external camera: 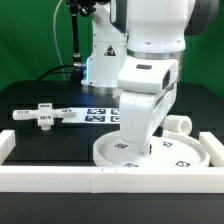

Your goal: Assemble round table

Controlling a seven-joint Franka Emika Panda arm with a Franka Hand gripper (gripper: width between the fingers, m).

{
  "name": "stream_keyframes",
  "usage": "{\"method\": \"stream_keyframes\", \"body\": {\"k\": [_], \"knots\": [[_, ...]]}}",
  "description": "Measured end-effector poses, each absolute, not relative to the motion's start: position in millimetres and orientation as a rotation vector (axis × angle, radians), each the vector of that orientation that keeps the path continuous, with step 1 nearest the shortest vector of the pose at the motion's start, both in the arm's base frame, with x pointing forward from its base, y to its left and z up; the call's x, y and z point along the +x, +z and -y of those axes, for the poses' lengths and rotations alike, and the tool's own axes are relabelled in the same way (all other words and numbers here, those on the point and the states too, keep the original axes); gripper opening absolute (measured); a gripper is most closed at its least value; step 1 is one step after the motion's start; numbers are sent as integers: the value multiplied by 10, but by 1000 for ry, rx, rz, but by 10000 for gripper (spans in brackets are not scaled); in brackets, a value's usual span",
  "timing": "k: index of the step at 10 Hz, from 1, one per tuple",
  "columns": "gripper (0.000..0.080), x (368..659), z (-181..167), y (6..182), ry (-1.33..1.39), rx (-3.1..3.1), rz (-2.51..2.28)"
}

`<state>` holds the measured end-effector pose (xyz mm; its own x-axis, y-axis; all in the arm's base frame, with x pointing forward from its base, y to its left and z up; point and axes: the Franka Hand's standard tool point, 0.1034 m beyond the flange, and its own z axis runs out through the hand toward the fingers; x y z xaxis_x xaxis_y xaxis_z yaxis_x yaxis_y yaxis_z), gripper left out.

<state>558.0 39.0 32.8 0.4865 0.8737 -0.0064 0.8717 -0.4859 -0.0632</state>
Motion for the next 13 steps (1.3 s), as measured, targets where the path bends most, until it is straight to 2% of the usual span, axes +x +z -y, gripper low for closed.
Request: {"method": "stream_keyframes", "body": {"k": [3,6,7,13], "knots": [[649,5245,-431,506,65,-2795,1348],[649,4952,-878,583,32,-2945,1036],[649,4917,-1036,574,36,-2947,1031],[649,4915,-1031,571,38,-2990,892]]}}
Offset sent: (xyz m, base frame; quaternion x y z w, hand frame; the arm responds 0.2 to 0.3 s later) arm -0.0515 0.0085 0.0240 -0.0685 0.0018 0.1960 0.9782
